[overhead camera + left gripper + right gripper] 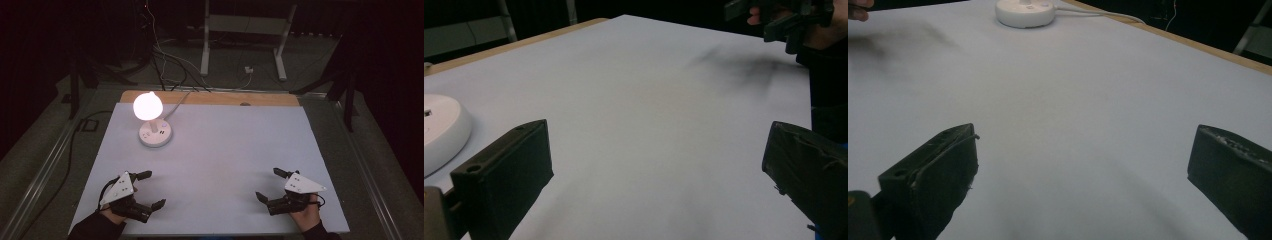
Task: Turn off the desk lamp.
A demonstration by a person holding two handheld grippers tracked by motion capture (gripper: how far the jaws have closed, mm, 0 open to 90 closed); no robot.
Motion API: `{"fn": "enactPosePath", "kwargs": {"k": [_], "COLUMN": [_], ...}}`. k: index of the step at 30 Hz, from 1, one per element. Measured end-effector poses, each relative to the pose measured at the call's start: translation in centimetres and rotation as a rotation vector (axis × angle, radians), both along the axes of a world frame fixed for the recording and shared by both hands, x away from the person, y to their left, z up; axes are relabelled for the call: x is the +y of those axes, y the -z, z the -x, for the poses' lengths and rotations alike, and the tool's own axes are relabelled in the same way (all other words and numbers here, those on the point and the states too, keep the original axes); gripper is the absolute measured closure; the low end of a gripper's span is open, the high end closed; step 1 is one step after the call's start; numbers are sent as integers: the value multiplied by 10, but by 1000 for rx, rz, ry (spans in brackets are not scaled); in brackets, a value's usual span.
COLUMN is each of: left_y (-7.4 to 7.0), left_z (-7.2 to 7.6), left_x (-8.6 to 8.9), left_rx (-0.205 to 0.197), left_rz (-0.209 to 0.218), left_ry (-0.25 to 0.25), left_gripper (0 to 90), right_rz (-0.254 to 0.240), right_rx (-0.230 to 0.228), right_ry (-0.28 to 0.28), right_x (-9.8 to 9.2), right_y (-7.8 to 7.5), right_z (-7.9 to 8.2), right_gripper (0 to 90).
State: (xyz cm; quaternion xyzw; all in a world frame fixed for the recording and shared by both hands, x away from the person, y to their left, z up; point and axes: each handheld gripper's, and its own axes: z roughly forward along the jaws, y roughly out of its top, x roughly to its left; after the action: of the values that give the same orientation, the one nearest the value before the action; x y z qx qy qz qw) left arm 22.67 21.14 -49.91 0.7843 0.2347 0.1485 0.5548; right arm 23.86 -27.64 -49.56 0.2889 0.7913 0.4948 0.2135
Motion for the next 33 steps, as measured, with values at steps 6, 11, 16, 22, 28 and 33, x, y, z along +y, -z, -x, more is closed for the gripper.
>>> {"fn": "enactPosePath", "kwargs": {"k": [6, 11, 16, 22, 28, 33], "left_y": [0, 1, 1, -3, -8, -10], "left_z": [0, 1, 1, 5, 8, 9], "left_x": [0, -2, -4, -8, -13, -15], "left_rx": [3, 16, 11, 13, 12, 15], "left_rz": [-11, -28, -46, -53, -68, -66], "left_ry": [0, 25, 36, 83, 112, 129], "left_gripper": [4, 4, 4, 4, 4, 4], "right_rz": [-3, 2, 6, -5, -13, -23], "right_rx": [4, 3, 5, -4, -12, -10], "right_ry": [2, 1, 4, 4, 2, -1], "right_x": [1, 2, 3, 3, 3, 3], "right_y": [-1, -1, -1, -3, -6, -7], "right_z": [0, 0, 0, 3, 4, 4], "right_gripper": [0, 0, 0, 0, 0, 0]}}
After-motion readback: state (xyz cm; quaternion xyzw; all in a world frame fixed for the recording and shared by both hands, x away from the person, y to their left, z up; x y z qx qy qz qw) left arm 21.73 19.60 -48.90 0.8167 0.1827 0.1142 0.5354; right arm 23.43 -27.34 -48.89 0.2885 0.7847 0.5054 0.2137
